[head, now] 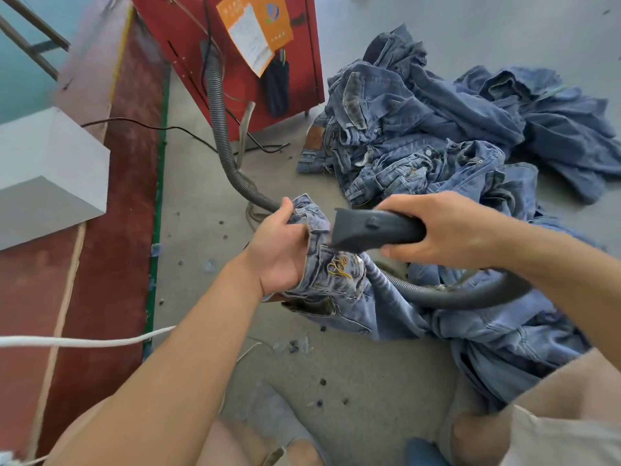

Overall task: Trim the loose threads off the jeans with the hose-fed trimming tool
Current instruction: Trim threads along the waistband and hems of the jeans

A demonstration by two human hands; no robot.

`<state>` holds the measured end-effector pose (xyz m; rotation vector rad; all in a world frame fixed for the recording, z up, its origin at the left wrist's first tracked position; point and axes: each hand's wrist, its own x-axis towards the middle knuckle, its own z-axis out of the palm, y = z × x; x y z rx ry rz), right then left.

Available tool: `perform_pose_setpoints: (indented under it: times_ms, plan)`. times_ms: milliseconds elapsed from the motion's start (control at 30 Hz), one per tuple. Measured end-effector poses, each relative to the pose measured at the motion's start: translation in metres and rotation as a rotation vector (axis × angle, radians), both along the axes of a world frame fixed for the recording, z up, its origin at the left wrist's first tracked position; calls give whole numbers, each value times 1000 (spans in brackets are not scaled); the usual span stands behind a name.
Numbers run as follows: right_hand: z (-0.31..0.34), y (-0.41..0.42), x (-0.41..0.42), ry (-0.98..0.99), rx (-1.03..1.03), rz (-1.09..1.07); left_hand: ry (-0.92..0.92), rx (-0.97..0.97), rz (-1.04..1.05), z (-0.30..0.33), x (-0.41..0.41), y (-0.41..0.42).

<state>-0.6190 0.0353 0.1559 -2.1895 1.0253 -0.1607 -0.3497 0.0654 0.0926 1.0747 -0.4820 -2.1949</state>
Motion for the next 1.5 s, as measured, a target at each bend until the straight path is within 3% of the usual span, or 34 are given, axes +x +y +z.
perform_pose_setpoints:
  times_ms: [100, 200, 300, 367, 467, 567, 900, 1033, 1200, 1400, 1500]
  plan:
    - [-1, 14, 2, 120, 44, 129, 27, 38, 60, -3, 2, 0]
    - [-16, 42, 36, 72, -70, 216, -30, 74, 75, -4, -3, 1]
    - [-17, 34, 45, -124, -52, 68, -185, 110, 22, -3, -1, -2]
    - [-13, 13, 25, -157, -9, -58, -326, 180, -41, -9, 6, 2]
    - [-10, -17, -18, 47, -20, -56, -533, 246, -130, -23, 11, 14]
    - [-25, -30, -37, 183, -39, -42, -673, 213, -20, -42, 20, 21]
    - [-75, -6, 18, 534, -115, 114, -452, 125, 195, -39, 43, 35]
    - [-74, 4, 36, 460, -166, 128, -439, 117, 208, -40, 44, 36]
    - [-46, -11, 32, 81, 13, -10, -470, 90, 183, -39, 49, 37]
    - [-48, -15, 9, 326, 66, 49, -400, 49, 176, -36, 48, 35]
    - [-60, -2, 29, 314, 18, 84, -409, 36, 178, -34, 45, 35]
